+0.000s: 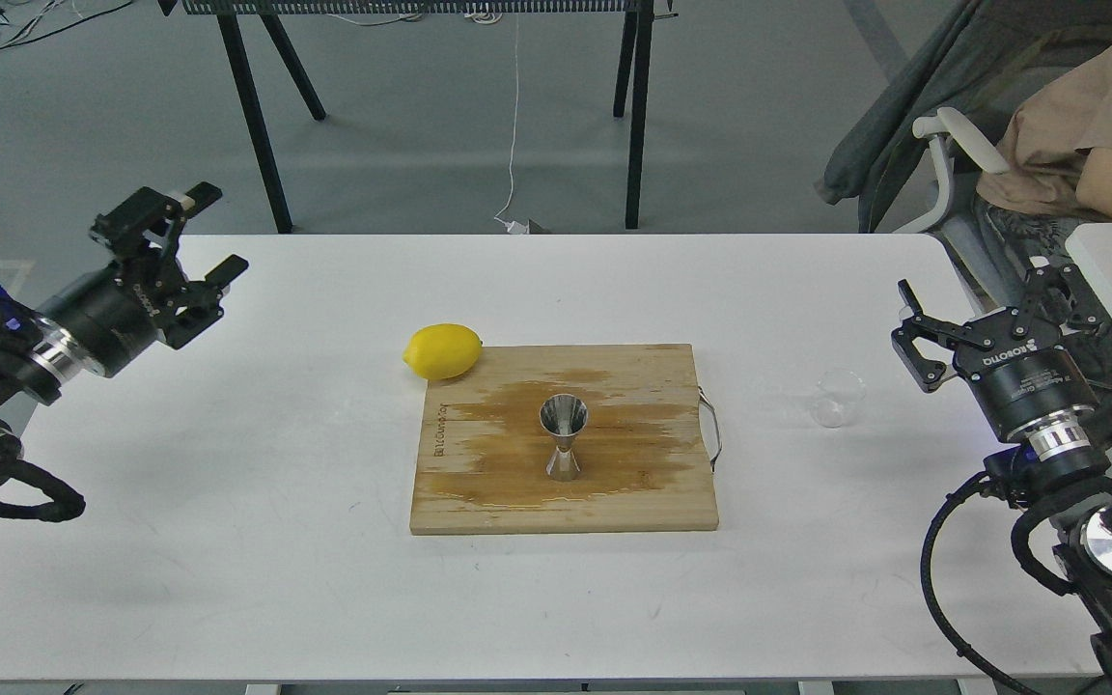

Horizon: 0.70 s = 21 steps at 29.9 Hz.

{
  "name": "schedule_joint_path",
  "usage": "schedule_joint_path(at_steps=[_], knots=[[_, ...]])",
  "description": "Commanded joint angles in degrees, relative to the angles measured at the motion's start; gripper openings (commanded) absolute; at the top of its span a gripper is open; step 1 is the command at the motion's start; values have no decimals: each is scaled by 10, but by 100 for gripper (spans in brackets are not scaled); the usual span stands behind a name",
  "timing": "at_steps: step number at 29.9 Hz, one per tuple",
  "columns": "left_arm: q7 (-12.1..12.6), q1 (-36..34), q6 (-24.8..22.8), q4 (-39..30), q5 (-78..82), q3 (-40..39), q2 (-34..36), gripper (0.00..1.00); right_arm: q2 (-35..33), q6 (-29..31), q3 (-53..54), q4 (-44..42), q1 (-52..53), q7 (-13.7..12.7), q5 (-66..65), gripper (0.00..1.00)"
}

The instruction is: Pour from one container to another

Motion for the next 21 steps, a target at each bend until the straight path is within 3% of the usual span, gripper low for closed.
schedule_joint_path(at_steps=[1, 7, 10, 16, 18, 21], knots=[[0, 0, 0, 51, -134, -5, -5, 97, 24, 0, -7, 12, 4, -4, 44, 99], [0, 9, 0, 61, -219, -6, -8, 97, 21, -7, -1, 83, -30, -3, 118, 98], [0, 18, 0, 61, -225, -6, -9, 97, 17, -115, 27, 140, -52, -3, 133, 98], [0, 19, 0, 62, -224, -5, -21, 97, 13, -454, 108, 254, -86, -3, 145, 98], [0, 19, 0, 62, -224, -5, -22, 97, 14, -541, 114, 274, -85, -3, 146, 98], [0, 20, 0, 62, -224, -3, -30, 97, 16, -560, 113, 276, -77, -3, 145, 98]])
